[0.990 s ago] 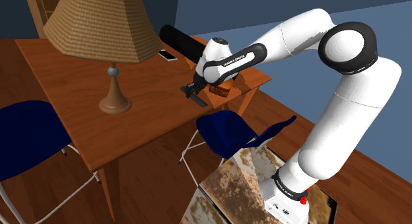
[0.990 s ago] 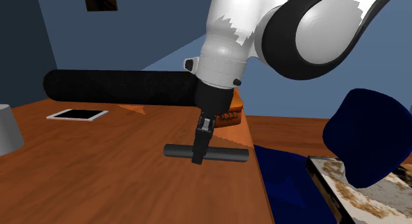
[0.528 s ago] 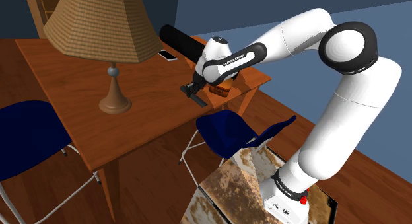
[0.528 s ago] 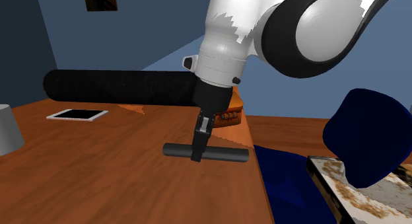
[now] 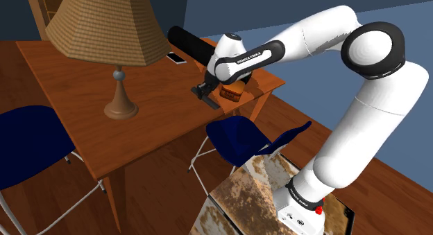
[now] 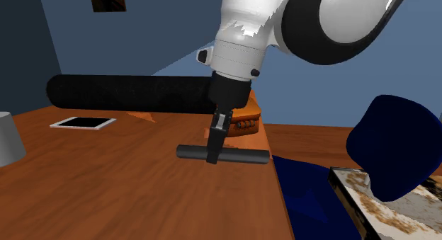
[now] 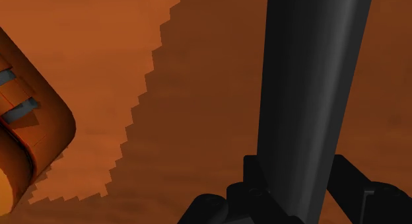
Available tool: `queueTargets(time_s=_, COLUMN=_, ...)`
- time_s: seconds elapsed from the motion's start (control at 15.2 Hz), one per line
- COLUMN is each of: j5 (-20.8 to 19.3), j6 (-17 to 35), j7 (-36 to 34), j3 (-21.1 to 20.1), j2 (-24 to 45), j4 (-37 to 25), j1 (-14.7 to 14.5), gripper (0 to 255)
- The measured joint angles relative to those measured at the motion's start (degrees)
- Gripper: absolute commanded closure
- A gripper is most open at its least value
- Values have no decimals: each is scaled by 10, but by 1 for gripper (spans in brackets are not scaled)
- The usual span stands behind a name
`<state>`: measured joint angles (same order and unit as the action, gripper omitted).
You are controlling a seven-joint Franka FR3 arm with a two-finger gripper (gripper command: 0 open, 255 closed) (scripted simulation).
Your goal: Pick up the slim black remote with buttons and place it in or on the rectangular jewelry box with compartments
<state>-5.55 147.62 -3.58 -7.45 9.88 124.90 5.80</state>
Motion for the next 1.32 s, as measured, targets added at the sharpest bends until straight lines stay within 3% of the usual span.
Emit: queueTargets(time_s=1.32, j5=28, j6=-144, j7=23, j3=-5, j2=-83, j4=-62, j1=3, gripper=255)
